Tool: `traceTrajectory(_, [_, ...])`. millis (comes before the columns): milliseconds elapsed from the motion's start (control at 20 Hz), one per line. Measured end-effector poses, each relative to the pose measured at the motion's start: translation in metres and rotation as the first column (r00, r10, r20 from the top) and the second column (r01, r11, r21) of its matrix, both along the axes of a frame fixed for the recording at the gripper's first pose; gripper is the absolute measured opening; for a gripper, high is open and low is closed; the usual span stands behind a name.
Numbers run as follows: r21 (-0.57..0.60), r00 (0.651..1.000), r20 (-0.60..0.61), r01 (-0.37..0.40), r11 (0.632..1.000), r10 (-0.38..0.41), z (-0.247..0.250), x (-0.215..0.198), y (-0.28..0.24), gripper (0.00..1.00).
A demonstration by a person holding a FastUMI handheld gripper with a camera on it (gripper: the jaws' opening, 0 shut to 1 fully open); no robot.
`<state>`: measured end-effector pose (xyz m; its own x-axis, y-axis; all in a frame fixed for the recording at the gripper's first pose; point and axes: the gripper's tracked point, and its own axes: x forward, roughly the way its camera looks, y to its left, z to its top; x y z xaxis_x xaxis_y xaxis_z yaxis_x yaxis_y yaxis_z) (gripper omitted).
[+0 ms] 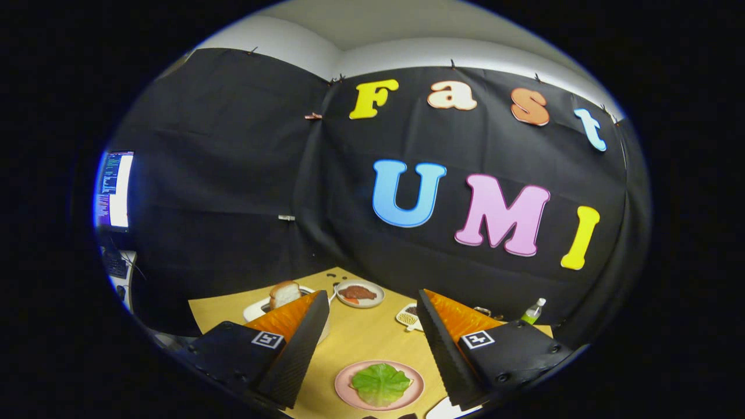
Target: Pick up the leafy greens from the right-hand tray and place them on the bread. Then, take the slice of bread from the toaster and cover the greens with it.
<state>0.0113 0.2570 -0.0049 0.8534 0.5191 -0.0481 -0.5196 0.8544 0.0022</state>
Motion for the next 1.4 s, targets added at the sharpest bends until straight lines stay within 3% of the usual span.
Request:
traceTrajectory(150, [0.074, 0.995, 0.078, -0.071, 0.995, 0.065, 0.051, -0.017, 0.031, 0.95])
traceTrajectory(350, [0.016, 0.991, 0.088, -0.104, 0.994, 0.102, 0.063, -0.013, 0.072, 0.96])
traceTrajectory(550, [-0.027, 0.99, -0.058, -0.133, 0.991, 0.131, 0.022, 0.013, 0.13, 0.96])
traceTrajectory(700, [-0.016, 0.966, -0.211, -0.154, 0.988, 0.147, -0.017, 0.03, 0.174, 0.97])
traceTrajectory(1050, [-0.138, 0.915, -0.401, -0.108, 0.985, 0.044, -0.1, 0.066, 0.237, 0.97])
traceTrajectory(1400, [-0.196, 0.846, -0.524, -0.012, 0.98, -0.094, -0.157, 0.086, 0.271, 0.95])
